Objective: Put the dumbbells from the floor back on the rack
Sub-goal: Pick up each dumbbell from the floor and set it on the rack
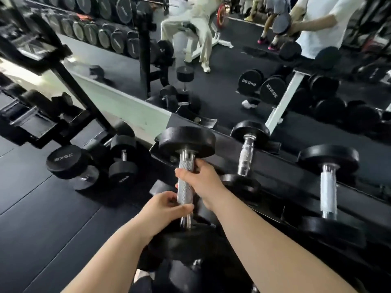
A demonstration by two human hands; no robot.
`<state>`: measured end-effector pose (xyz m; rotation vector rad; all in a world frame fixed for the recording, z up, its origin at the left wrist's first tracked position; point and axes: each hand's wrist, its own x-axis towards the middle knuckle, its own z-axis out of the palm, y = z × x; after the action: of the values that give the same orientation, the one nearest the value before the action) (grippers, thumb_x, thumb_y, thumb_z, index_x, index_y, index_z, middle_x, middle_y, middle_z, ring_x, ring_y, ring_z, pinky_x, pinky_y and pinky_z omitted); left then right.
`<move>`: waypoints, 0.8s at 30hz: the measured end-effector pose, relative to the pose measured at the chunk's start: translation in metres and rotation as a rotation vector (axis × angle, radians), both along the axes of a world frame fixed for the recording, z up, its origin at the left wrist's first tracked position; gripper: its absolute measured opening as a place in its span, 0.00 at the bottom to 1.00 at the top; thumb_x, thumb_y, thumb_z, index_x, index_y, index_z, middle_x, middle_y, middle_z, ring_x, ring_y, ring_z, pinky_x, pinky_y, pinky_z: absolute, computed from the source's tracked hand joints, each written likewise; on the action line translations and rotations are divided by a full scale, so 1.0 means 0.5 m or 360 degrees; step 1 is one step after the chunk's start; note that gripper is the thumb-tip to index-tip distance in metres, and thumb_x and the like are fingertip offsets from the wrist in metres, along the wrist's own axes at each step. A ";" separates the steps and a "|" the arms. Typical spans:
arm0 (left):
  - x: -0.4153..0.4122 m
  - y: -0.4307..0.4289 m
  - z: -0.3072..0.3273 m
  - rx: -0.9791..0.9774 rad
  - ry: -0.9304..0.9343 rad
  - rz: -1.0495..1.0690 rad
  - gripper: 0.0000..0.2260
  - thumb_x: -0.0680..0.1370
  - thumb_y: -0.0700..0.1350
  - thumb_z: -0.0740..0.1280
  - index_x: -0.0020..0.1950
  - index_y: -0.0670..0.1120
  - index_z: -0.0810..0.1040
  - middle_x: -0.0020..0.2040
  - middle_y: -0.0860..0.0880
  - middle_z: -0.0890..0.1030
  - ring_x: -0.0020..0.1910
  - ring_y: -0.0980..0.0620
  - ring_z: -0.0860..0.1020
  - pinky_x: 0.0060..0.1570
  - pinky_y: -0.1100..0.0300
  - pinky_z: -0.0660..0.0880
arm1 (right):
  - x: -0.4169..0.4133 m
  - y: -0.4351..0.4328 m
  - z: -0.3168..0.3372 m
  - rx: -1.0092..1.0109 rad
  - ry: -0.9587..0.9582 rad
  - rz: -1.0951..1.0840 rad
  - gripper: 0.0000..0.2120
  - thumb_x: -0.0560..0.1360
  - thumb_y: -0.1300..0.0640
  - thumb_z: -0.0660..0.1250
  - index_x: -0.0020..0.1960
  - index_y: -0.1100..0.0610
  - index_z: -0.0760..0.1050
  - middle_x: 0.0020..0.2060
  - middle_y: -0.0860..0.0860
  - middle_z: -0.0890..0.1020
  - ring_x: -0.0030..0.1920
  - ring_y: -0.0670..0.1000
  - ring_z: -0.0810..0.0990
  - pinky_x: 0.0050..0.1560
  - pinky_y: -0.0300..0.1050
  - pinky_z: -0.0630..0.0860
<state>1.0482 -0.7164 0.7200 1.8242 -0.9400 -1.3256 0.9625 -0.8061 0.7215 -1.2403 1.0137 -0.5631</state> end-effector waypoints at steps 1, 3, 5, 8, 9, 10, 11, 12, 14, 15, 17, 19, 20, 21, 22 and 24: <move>0.034 -0.027 -0.005 0.0001 0.0002 -0.0044 0.19 0.57 0.55 0.72 0.41 0.45 0.78 0.49 0.37 0.84 0.41 0.51 0.77 0.44 0.59 0.72 | 0.030 -0.021 -0.001 0.0012 -0.0011 -0.0028 0.09 0.72 0.60 0.67 0.40 0.49 0.71 0.38 0.50 0.77 0.41 0.56 0.79 0.51 0.55 0.79; 0.101 -0.085 -0.019 0.0016 0.0003 -0.0159 0.11 0.66 0.50 0.74 0.40 0.46 0.77 0.42 0.43 0.83 0.38 0.53 0.76 0.40 0.65 0.70 | 0.082 -0.063 -0.002 0.0050 -0.0026 -0.0131 0.08 0.73 0.61 0.66 0.41 0.50 0.70 0.37 0.49 0.77 0.35 0.51 0.79 0.39 0.44 0.80; 0.161 -0.145 -0.027 0.0017 -0.0066 -0.0278 0.08 0.70 0.47 0.72 0.44 0.44 0.78 0.39 0.48 0.79 0.37 0.54 0.74 0.37 0.66 0.68 | 0.128 -0.103 -0.003 0.0090 0.0006 -0.0271 0.06 0.73 0.61 0.66 0.44 0.52 0.70 0.38 0.49 0.77 0.34 0.49 0.79 0.32 0.38 0.78; 0.224 -0.224 -0.038 0.0043 -0.0087 -0.0438 0.09 0.70 0.48 0.71 0.44 0.44 0.78 0.38 0.50 0.77 0.38 0.54 0.73 0.38 0.63 0.68 | 0.181 -0.161 -0.006 0.0143 0.0038 -0.0412 0.08 0.73 0.61 0.66 0.51 0.55 0.71 0.38 0.49 0.77 0.34 0.49 0.79 0.39 0.44 0.79; 0.239 -0.248 -0.042 0.0057 -0.0091 -0.0499 0.08 0.70 0.49 0.71 0.42 0.45 0.77 0.38 0.50 0.77 0.38 0.53 0.74 0.38 0.63 0.68 | 0.194 -0.179 -0.009 0.0141 0.0061 -0.0461 0.08 0.73 0.61 0.66 0.52 0.56 0.71 0.38 0.49 0.77 0.34 0.49 0.79 0.41 0.45 0.79; 0.252 -0.271 -0.046 0.0065 -0.0107 -0.0550 0.07 0.70 0.49 0.71 0.41 0.47 0.76 0.38 0.50 0.77 0.39 0.53 0.74 0.38 0.62 0.68 | 0.206 -0.197 -0.014 0.0136 0.0082 -0.0508 0.08 0.73 0.61 0.66 0.51 0.56 0.72 0.38 0.49 0.77 0.34 0.49 0.79 0.43 0.45 0.79; 0.265 -0.293 -0.052 0.0067 -0.0118 -0.0591 0.07 0.71 0.49 0.71 0.41 0.47 0.76 0.38 0.50 0.77 0.40 0.53 0.74 0.39 0.62 0.68 | 0.217 -0.214 -0.016 0.0139 0.0097 -0.0543 0.06 0.73 0.61 0.67 0.49 0.55 0.73 0.37 0.49 0.77 0.34 0.50 0.79 0.43 0.46 0.78; 0.274 -0.313 -0.056 0.0071 -0.0130 -0.0627 0.08 0.71 0.49 0.71 0.42 0.47 0.76 0.38 0.50 0.77 0.41 0.52 0.74 0.41 0.61 0.68 | 0.227 -0.231 -0.022 0.0144 0.0110 -0.0570 0.05 0.72 0.61 0.67 0.46 0.53 0.73 0.38 0.50 0.78 0.35 0.50 0.79 0.44 0.47 0.78; 0.289 -0.350 -0.064 0.0080 -0.0128 -0.0688 0.09 0.71 0.49 0.70 0.44 0.46 0.76 0.37 0.51 0.77 0.42 0.51 0.75 0.44 0.60 0.69 | 0.241 -0.264 -0.032 0.0161 0.0128 -0.0612 0.05 0.72 0.61 0.67 0.45 0.53 0.72 0.39 0.51 0.78 0.35 0.51 0.79 0.45 0.48 0.79; 0.296 -0.368 -0.068 0.0084 -0.0136 -0.0718 0.09 0.71 0.49 0.70 0.45 0.45 0.76 0.36 0.51 0.77 0.41 0.51 0.75 0.44 0.60 0.69 | 0.248 -0.279 -0.035 0.0171 0.0132 -0.0636 0.06 0.72 0.62 0.67 0.49 0.56 0.72 0.40 0.51 0.78 0.35 0.50 0.79 0.44 0.47 0.79; 0.309 -0.403 -0.074 0.0082 -0.0161 -0.0761 0.09 0.71 0.49 0.70 0.46 0.45 0.76 0.36 0.52 0.76 0.40 0.52 0.74 0.40 0.61 0.69 | 0.261 -0.308 -0.039 0.0166 0.0154 -0.0658 0.13 0.73 0.62 0.66 0.57 0.59 0.72 0.39 0.50 0.77 0.34 0.49 0.79 0.41 0.44 0.78; 0.317 -0.431 -0.084 0.0099 -0.0164 -0.0772 0.09 0.71 0.48 0.70 0.46 0.45 0.75 0.35 0.53 0.75 0.36 0.55 0.73 0.36 0.64 0.68 | 0.271 -0.330 -0.046 0.0172 0.0184 -0.0674 0.17 0.73 0.61 0.66 0.61 0.61 0.70 0.38 0.50 0.77 0.34 0.49 0.79 0.39 0.42 0.78; 0.318 -0.441 -0.089 0.0110 -0.0161 -0.0779 0.09 0.71 0.49 0.70 0.46 0.46 0.75 0.35 0.53 0.75 0.35 0.56 0.73 0.36 0.65 0.68 | 0.274 -0.338 -0.051 0.0189 0.0193 -0.0687 0.18 0.73 0.61 0.65 0.62 0.61 0.70 0.39 0.50 0.77 0.34 0.49 0.79 0.39 0.42 0.78; 0.319 -0.448 -0.095 0.0121 -0.0154 -0.0792 0.09 0.71 0.49 0.70 0.46 0.46 0.75 0.35 0.53 0.75 0.35 0.57 0.73 0.36 0.65 0.68 | 0.275 -0.344 -0.056 0.0215 0.0199 -0.0699 0.18 0.73 0.61 0.65 0.62 0.61 0.69 0.39 0.50 0.77 0.35 0.49 0.79 0.39 0.41 0.78; 0.318 -0.454 -0.100 0.0133 -0.0145 -0.0810 0.09 0.71 0.49 0.70 0.46 0.46 0.75 0.35 0.53 0.75 0.36 0.57 0.73 0.37 0.65 0.68 | 0.274 -0.349 -0.060 0.0236 0.0213 -0.0708 0.18 0.74 0.61 0.65 0.63 0.61 0.69 0.40 0.50 0.77 0.35 0.49 0.79 0.39 0.41 0.78; 0.314 -0.461 -0.105 0.0149 -0.0130 -0.0851 0.09 0.71 0.49 0.70 0.46 0.47 0.74 0.35 0.54 0.75 0.35 0.58 0.72 0.36 0.65 0.68 | 0.271 -0.353 -0.064 0.0272 0.0238 -0.0716 0.18 0.74 0.61 0.65 0.63 0.61 0.69 0.40 0.50 0.77 0.35 0.48 0.79 0.37 0.39 0.77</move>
<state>1.2055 -0.9470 0.6674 1.7726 -1.5060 -1.6383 1.0978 -0.9826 0.6897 -0.9141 1.4522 -0.7187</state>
